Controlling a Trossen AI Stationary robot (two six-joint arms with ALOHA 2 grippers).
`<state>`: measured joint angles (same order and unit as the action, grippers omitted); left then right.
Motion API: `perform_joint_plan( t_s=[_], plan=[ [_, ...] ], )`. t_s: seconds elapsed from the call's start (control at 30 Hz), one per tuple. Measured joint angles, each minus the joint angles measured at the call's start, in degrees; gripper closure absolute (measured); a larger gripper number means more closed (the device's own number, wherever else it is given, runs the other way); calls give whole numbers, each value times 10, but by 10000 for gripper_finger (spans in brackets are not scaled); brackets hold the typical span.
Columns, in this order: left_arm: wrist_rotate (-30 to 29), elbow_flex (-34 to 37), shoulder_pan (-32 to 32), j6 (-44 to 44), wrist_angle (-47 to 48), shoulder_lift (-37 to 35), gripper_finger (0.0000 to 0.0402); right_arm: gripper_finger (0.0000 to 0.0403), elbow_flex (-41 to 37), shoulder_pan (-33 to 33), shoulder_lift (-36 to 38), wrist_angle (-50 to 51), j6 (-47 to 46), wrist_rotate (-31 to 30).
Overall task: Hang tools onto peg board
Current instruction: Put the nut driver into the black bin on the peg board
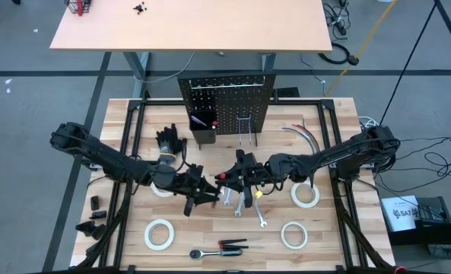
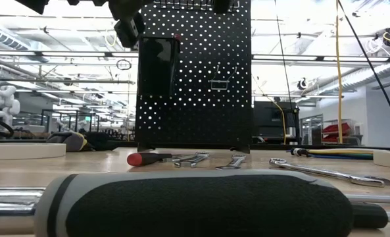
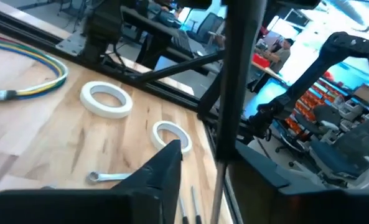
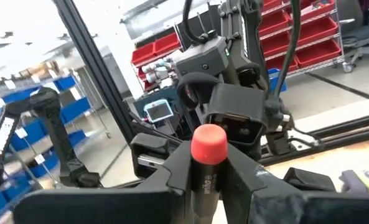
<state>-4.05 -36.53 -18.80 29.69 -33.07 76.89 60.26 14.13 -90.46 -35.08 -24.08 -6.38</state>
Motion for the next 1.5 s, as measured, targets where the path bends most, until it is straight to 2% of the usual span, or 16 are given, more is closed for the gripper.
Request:
perform_joint_plan(
  t_s=[0.1, 0.27, 0.43, 0.53, 0.63, 0.77, 1.1, 1.43, 1.5],
  plan=[
    [8, 0, 5, -9, 60, -35, 261, 357, 32, -2, 20, 78, 34, 6],
    [-7, 1, 4, -14, 238, -109, 260, 357, 126, -22, 29, 212, 124, 5],
    [-57, 1, -12, 15, 371, -151, 259, 357, 197, -50, 29, 235, 232, -104],
    [-94, 1, -27, 16, 386, -152, 259, 357, 203, -74, 29, 191, 263, -164],
    [-124, 1, -39, 16, 378, -148, 259, 357, 203, -101, 22, 159, 265, -193],
    [-147, 1, -50, 29, 379, -147, 259, 357, 203, -128, -3, 140, 261, -194],
    [-153, 1, -60, 30, 382, -147, 259, 357, 202, -154, -50, 108, 255, -194],
    [-158, 1, -60, 30, 381, -147, 258, 357, 202, -160, -67, 150, 249, -193],
    [-158, 1, -60, 30, 381, -147, 258, 344, 202, -160, -67, 165, 243, -192]
  ],
)
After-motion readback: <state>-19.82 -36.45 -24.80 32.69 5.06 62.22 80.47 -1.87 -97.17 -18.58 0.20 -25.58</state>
